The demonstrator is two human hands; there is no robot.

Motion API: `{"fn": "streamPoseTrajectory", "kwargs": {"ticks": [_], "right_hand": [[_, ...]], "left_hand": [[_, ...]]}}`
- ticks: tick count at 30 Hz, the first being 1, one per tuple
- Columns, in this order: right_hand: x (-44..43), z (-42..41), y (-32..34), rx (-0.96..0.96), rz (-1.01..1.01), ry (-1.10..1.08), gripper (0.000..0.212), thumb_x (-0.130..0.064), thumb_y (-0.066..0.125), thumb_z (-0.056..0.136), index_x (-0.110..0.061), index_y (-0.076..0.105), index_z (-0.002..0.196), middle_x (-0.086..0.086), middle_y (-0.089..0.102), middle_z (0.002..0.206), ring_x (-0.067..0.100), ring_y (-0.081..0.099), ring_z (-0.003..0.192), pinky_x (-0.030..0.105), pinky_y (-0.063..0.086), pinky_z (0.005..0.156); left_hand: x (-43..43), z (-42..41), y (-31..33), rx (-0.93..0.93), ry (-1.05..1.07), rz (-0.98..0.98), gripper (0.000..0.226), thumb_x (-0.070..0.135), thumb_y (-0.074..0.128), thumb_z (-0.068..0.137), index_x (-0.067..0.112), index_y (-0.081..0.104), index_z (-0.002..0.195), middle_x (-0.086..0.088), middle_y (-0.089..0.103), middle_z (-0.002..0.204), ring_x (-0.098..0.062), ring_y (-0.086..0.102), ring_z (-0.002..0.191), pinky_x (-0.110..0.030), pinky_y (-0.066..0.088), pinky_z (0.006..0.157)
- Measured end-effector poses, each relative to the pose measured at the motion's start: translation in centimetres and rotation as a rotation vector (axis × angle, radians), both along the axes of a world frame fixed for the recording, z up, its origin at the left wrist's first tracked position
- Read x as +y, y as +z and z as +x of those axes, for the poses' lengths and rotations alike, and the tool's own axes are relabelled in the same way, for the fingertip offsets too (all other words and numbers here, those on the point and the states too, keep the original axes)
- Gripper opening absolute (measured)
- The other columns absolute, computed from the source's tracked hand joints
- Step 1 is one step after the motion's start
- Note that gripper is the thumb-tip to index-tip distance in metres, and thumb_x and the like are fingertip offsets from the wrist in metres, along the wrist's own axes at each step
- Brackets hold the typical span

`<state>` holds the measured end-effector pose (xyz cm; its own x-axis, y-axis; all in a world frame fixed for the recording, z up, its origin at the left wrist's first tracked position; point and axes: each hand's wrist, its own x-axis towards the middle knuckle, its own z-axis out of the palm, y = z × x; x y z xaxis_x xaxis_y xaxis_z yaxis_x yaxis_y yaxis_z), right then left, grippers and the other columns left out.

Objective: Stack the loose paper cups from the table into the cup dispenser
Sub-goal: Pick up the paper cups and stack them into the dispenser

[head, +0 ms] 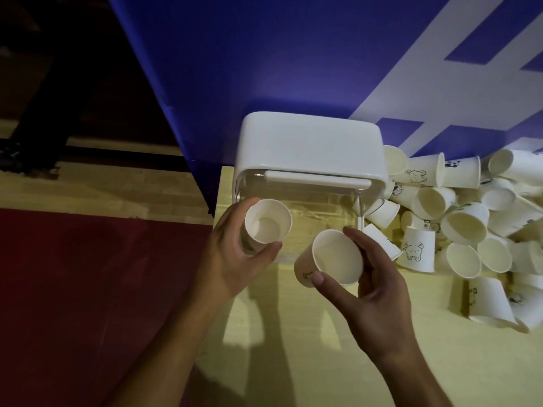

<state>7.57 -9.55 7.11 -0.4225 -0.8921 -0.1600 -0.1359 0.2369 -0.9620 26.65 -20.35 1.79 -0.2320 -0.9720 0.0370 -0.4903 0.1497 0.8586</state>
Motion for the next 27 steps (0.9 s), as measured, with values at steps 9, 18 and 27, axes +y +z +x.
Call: {"fn": "streamPoseTrajectory", "kwargs": {"ticks": [9, 18, 27], "right_hand": [[-0.6, -0.2, 0.3, 0.151, 0.011, 0.043, 0.079, -0.056, 0.090, 0.057, -0.044, 0.061, 0.130, -0.028, 0.064, 0.130, 0.004, 0.064, 0.118, 0.035, 0.054, 0.098], [-4.3, 1.8, 1.9, 0.225, -0.160, 0.105, 0.078, -0.051, 0.094, 0.062, -0.043, 0.057, 0.130, -0.036, 0.062, 0.125, -0.003, 0.061, 0.119, 0.009, 0.045, 0.092], [-6.4, 3.4, -0.9, 0.307, -0.200, 0.205, 0.085, -0.047, 0.096, 0.064, -0.026, 0.058, 0.137, -0.020, 0.065, 0.126, 0.003, 0.061, 0.119, 0.016, 0.047, 0.096]], "left_hand": [[-0.3, 0.0, -1.4, 0.005, 0.007, 0.118, 0.079, 0.033, 0.088, 0.077, 0.034, 0.050, 0.146, 0.017, 0.056, 0.140, 0.013, 0.048, 0.123, -0.004, 0.041, 0.094], [1.1, 0.5, 2.3, 0.217, 0.094, 0.045, 0.055, 0.055, 0.050, 0.095, 0.029, 0.058, 0.143, 0.023, 0.060, 0.140, 0.002, 0.054, 0.132, -0.018, 0.044, 0.105], [0.7, -0.7, 3.1, 0.321, 0.111, 0.130, 0.030, 0.040, 0.042, 0.104, 0.048, 0.062, 0.125, 0.029, 0.068, 0.123, 0.005, 0.062, 0.120, -0.009, 0.046, 0.091]]}}
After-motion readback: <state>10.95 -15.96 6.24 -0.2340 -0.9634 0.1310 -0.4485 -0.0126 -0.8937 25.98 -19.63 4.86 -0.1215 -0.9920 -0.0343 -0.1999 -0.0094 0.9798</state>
